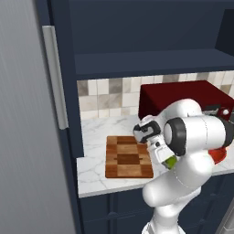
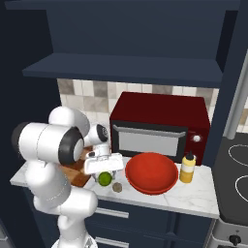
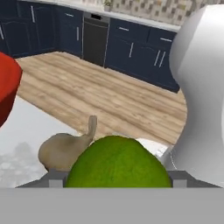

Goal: Open the cabinet. Place the bowl and condiment on the counter. Then place the lime and garlic on the cutting board.

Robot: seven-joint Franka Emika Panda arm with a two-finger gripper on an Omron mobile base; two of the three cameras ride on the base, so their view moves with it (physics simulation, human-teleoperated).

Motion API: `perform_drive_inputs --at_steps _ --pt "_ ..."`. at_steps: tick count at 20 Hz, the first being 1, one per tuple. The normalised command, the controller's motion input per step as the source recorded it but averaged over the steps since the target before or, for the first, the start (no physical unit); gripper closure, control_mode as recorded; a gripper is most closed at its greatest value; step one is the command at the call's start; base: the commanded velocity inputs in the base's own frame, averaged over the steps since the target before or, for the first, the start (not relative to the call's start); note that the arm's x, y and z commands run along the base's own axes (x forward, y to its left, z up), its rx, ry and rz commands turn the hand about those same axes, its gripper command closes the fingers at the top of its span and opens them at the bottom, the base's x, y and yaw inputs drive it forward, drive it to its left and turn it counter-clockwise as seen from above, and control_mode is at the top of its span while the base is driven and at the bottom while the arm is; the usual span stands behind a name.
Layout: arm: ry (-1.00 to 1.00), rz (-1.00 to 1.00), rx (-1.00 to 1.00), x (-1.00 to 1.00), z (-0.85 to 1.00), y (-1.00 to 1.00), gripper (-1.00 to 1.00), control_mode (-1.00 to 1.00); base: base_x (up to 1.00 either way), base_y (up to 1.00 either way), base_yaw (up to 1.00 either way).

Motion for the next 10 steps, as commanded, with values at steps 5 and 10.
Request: perform_drive_inputs --at_steps 5,10 --pt "-0.14 0.0 0.05 -0.35 0.4 0.28 1.0 -1.0 0.0 0.0 0.0" --pt "-0.21 0.0 0.0 -0.02 0.67 0.51 1.0 -1.0 0.0 0.0 0.0"
